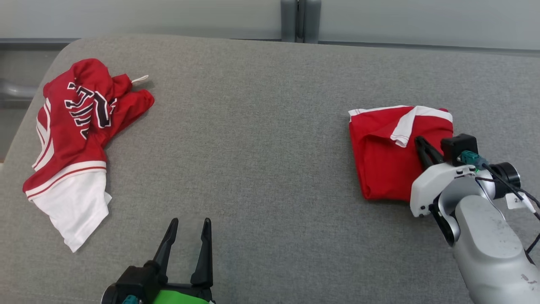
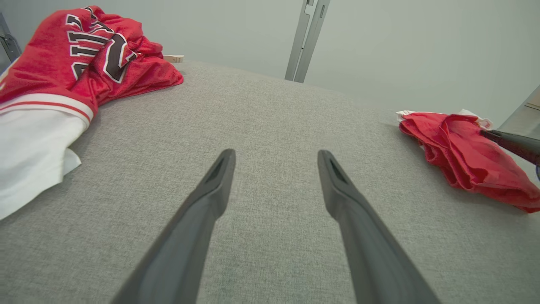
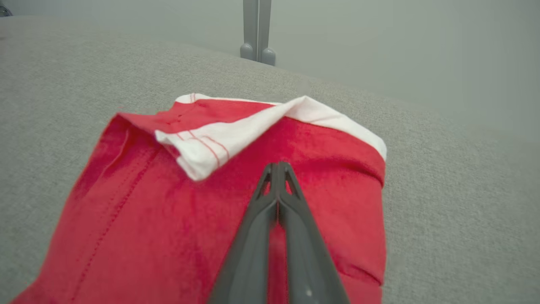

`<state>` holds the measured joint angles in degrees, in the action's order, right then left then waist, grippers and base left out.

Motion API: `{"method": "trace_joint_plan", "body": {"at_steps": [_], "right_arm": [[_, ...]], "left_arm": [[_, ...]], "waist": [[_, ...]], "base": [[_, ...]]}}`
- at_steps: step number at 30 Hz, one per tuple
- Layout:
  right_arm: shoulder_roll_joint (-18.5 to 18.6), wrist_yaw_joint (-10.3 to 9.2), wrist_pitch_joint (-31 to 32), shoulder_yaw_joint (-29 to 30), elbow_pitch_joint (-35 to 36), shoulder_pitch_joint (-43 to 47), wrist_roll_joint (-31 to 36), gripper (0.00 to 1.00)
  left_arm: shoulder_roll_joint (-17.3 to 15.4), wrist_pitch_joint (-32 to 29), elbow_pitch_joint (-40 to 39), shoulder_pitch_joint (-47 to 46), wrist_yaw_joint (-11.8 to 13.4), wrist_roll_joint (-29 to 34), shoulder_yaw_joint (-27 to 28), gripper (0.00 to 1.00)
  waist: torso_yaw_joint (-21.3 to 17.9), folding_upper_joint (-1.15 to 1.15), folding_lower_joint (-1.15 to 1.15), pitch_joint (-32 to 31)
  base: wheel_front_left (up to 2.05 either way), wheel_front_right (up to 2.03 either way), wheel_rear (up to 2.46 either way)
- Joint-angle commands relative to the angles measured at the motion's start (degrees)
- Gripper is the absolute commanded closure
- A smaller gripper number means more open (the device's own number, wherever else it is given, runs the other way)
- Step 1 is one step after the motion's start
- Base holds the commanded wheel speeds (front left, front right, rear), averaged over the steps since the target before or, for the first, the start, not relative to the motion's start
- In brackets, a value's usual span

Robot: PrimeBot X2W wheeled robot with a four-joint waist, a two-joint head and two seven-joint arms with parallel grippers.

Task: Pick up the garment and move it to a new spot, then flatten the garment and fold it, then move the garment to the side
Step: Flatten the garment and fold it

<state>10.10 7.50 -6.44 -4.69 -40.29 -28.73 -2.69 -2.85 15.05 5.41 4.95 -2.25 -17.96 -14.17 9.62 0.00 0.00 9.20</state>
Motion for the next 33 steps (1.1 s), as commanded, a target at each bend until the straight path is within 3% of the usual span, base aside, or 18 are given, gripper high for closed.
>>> {"method": "trace_joint_plan", "body": {"at_steps": [1,14,24,25,26,28,33], "right_arm": [[0.23,-0.02,0.40,-0.22,-1.52,-1.70,0.39,1.00],[-1.57,-0.02,1.05,-2.53,-12.22,-12.89,1.61,1.00],[-3.40,-0.02,-7.43,-6.98,-13.07,-9.02,0.03,0.98],[-3.22,-0.02,-8.00,-7.37,-11.92,-8.03,-0.30,0.69],[-2.91,-0.02,-8.46,-7.86,-10.12,-6.31,-0.68,0.53],[-1.56,-0.02,-8.76,-7.70,-5.59,-2.52,-1.47,0.00],[1.66,-0.02,-8.73,-4.53,11.11,10.18,-3.38,0.00]], "left_arm": [[-0.14,0.17,0.04,-1.18,0.17,-0.29,-0.05,0.00],[-0.14,0.17,1.20,-2.67,0.36,-1.57,-1.23,0.00],[-0.14,0.17,1.07,0.22,1.17,-1.07,0.56,0.00],[-0.14,0.17,1.07,0.65,1.22,-0.81,0.91,0.00],[-0.14,0.17,1.14,1.31,1.24,-0.69,1.46,0.00],[-0.14,0.17,1.22,2.56,0.93,0.32,2.47,0.00],[-0.15,0.17,1.32,5.43,-0.42,2.75,5.23,0.00]], "waist": [[1.78,0.00,0.00,1.57],[5.56,0.00,0.00,2.58],[2.78,0.00,0.00,-3.41],[2.32,0.00,0.00,-4.11],[1.64,0.00,0.00,-5.16],[0.38,0.00,0.00,-6.97],[-2.17,0.00,0.00,-9.96]], "base": [[0.00,0.00,0.00],[0.00,0.00,0.00],[0.00,0.00,0.00],[0.00,0.00,0.00],[0.00,0.00,0.00],[0.00,0.00,0.00],[0.00,0.00,0.00]]}}
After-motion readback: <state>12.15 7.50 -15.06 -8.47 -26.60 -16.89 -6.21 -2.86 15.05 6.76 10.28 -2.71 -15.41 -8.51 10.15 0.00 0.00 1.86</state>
